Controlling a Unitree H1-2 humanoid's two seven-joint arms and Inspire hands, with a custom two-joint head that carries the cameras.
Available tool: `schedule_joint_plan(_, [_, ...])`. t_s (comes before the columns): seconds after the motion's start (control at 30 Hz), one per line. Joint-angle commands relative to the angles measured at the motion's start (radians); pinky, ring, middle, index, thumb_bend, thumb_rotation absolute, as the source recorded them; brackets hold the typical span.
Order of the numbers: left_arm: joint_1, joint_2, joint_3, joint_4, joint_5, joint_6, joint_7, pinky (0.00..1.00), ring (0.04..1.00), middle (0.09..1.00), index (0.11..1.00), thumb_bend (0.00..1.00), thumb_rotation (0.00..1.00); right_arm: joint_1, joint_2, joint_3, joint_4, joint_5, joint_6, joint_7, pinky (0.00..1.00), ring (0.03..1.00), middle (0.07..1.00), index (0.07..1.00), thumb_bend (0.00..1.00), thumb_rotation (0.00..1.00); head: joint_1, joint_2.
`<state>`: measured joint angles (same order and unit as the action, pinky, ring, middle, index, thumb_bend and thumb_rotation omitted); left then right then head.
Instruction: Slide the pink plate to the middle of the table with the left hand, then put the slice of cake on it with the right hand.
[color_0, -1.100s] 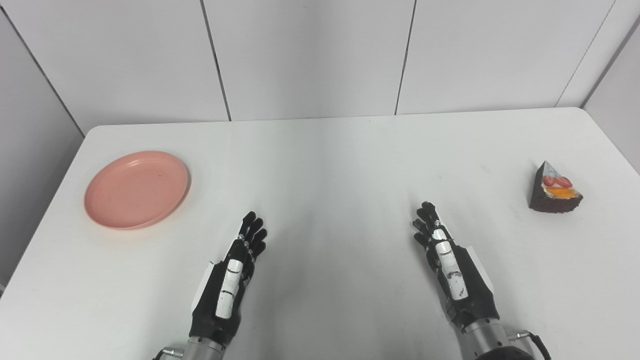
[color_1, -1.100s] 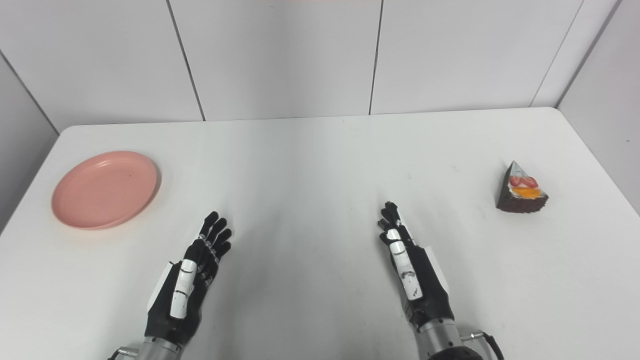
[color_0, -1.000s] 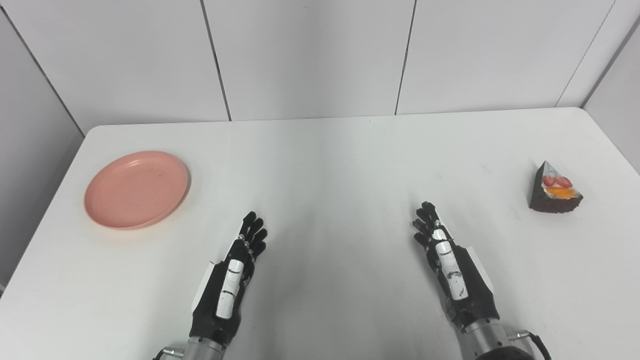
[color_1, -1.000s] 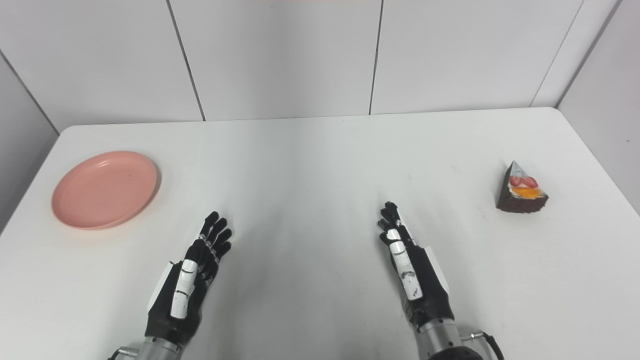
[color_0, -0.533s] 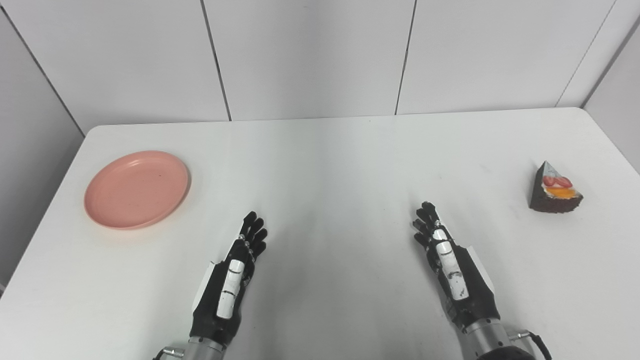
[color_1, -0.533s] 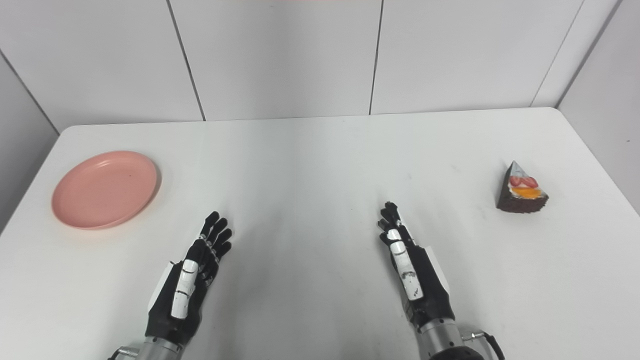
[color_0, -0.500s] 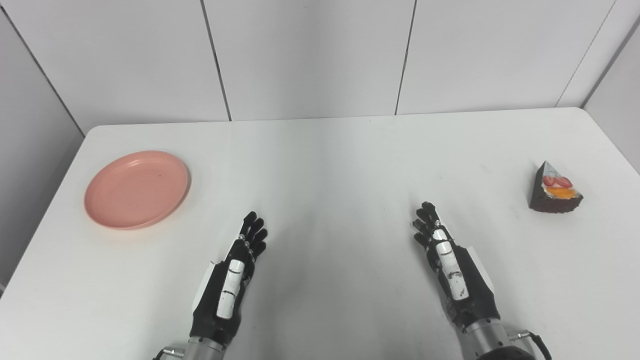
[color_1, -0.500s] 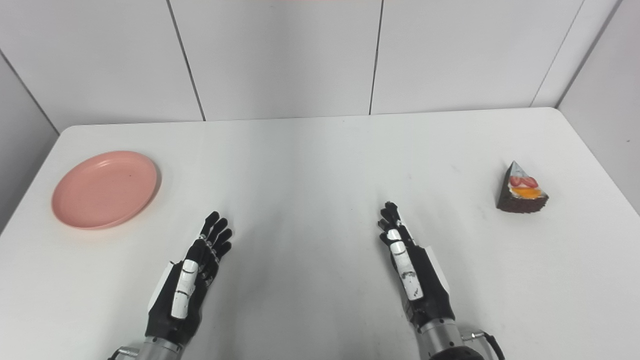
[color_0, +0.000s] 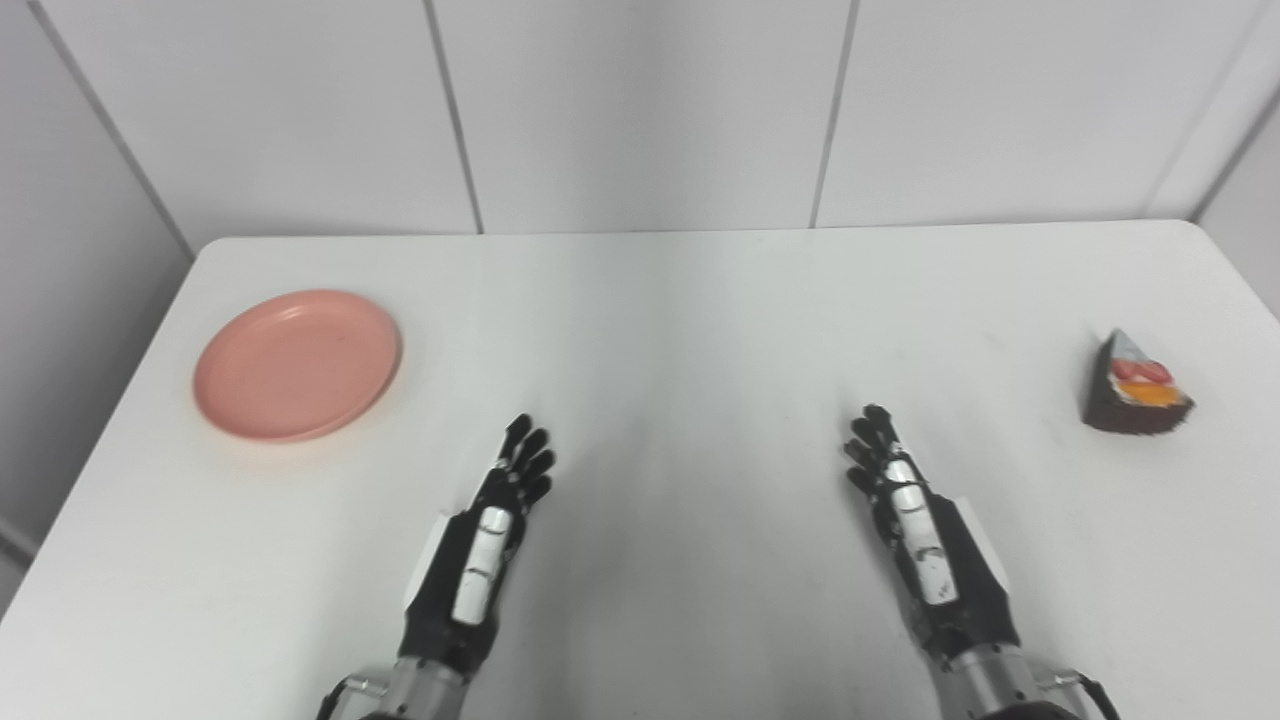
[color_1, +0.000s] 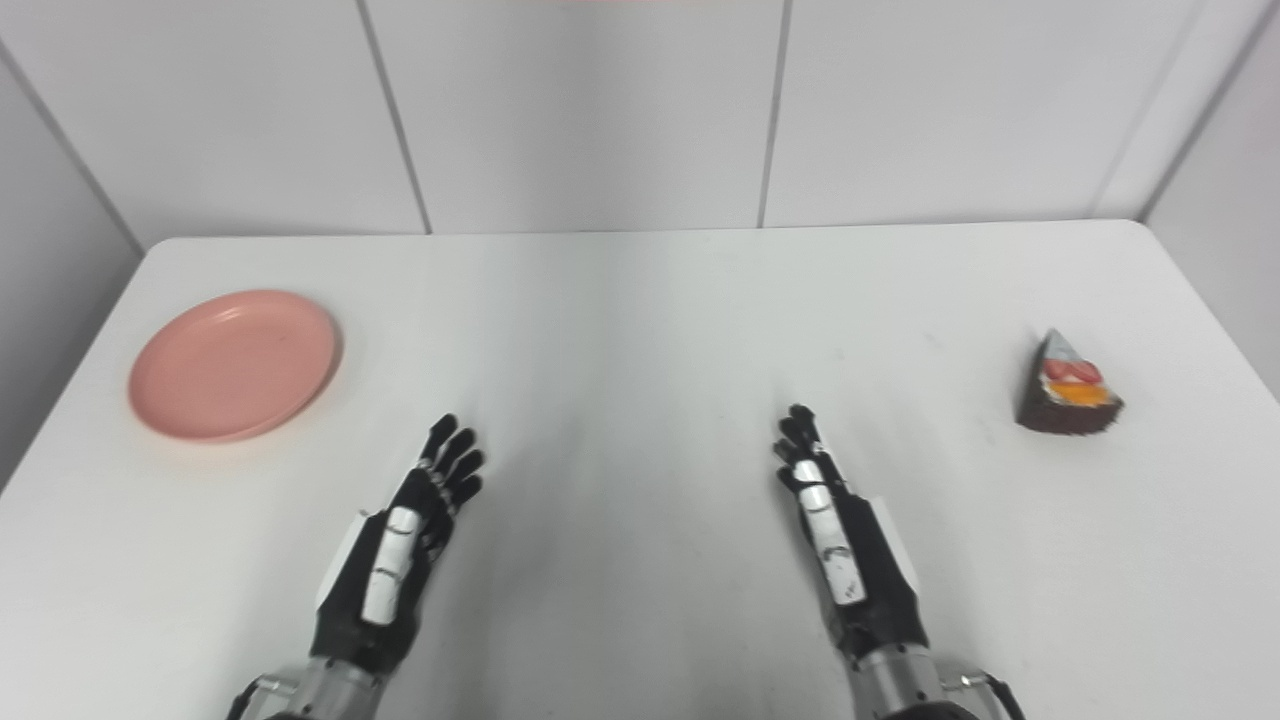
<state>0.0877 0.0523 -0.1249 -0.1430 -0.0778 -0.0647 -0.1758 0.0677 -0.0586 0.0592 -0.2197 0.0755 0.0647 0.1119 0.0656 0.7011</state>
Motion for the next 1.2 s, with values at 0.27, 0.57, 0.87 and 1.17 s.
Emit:
schedule_joint_plan(0.27, [0.026,-0.067,-0.058,0.07,0.07,0.007,0.028,0.97,0.976,0.986,0.984,0.58,1.0,0.014,-0.045,-0.039,0.042,0.076,-0.058,0.052,1.0,0.972,0.985,0.999,0.34,1.0,0.138,-0.074])
schedule_joint_plan(0.57, [0.025,-0.091,-0.066,0.108,0.108,-0.013,0.048,0.96,0.968,0.979,0.971,0.57,1.0,0.016,-0.061,-0.043,0.076,0.076,-0.1,0.065,1.0,0.978,0.987,1.0,0.37,1.0,0.193,-0.13])
schedule_joint_plan(0.87, [0.023,-0.087,-0.07,0.134,0.116,-0.028,0.048,0.98,0.985,0.989,0.975,0.57,1.0,0.018,-0.061,-0.039,0.093,0.07,-0.112,0.066,1.0,0.983,0.991,1.0,0.35,1.0,0.201,-0.159])
schedule_joint_plan(1.17, [0.024,-0.09,-0.071,0.136,0.119,-0.028,0.051,0.99,0.982,0.985,0.975,0.58,1.0,0.023,-0.059,-0.039,0.09,0.072,-0.108,0.062,1.0,0.981,0.989,1.0,0.35,1.0,0.202,-0.164])
